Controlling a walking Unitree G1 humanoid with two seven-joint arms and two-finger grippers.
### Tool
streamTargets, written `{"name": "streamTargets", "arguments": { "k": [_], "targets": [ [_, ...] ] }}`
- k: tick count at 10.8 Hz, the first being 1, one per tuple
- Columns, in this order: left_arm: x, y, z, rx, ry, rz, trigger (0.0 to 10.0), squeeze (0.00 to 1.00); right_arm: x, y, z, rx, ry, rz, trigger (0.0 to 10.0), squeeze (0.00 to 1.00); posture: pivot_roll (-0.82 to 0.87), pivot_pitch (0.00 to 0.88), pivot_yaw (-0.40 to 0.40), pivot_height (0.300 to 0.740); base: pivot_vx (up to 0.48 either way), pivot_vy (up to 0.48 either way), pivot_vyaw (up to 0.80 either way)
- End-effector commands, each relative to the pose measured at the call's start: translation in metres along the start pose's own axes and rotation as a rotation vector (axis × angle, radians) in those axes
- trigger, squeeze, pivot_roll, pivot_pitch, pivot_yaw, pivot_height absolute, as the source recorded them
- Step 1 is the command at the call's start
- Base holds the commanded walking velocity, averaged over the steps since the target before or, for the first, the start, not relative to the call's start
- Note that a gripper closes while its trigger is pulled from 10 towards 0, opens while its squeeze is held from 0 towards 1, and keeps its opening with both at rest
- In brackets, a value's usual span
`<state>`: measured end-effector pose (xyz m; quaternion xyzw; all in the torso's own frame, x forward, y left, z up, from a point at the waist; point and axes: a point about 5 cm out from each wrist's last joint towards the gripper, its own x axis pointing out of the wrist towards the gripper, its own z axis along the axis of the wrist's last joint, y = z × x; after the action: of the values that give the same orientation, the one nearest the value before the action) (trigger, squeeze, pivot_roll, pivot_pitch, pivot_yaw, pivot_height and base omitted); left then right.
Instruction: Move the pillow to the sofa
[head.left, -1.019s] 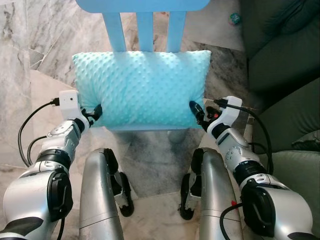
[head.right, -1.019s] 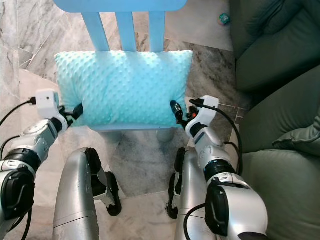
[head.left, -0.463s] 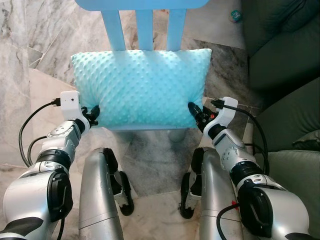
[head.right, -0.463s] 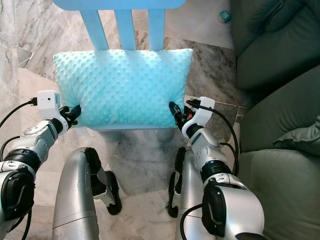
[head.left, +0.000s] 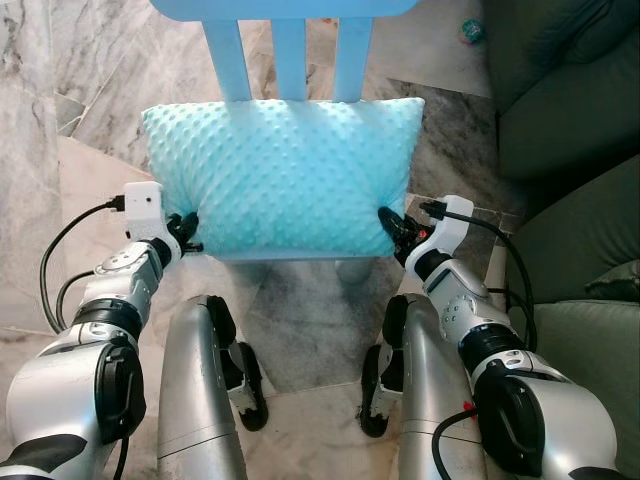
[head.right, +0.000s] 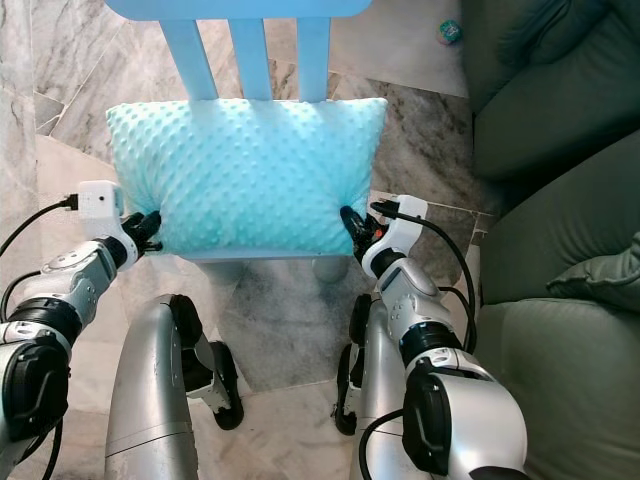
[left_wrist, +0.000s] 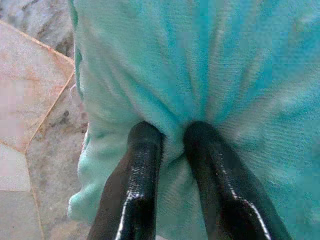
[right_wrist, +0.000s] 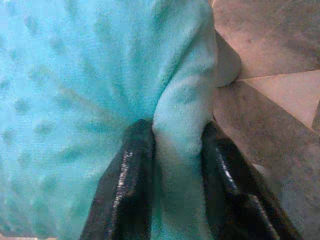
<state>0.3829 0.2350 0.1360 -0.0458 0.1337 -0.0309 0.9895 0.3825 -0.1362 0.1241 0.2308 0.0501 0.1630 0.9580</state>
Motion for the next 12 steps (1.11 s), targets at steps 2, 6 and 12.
{"name": "streamTargets", "arguments": {
  "k": [2,6,12],
  "targets": [
    [-0.004,0.003,-0.024,0.006,0.082,-0.013,0.0,0.00,-0.009,-0.007,-0.022,0.020,0.067,-0.021,0.0,0.00,-0.08,0.611,0.005,0.530,0.000,0.000,0.00],
    [-0.003,0.001,-0.020,-0.006,0.054,-0.013,0.0,0.00,-0.013,-0.016,-0.013,-0.023,0.035,-0.054,0.0,0.00,-0.09,0.602,0.005,0.530,0.000,0.000,0.00],
    [0.003,-0.013,0.027,0.009,-0.198,-0.046,0.0,0.00,-0.015,-0.025,0.021,-0.213,-0.062,-0.040,0.0,0.00,-0.08,0.580,0.004,0.530,0.000,0.000,0.00]
  ]
}}
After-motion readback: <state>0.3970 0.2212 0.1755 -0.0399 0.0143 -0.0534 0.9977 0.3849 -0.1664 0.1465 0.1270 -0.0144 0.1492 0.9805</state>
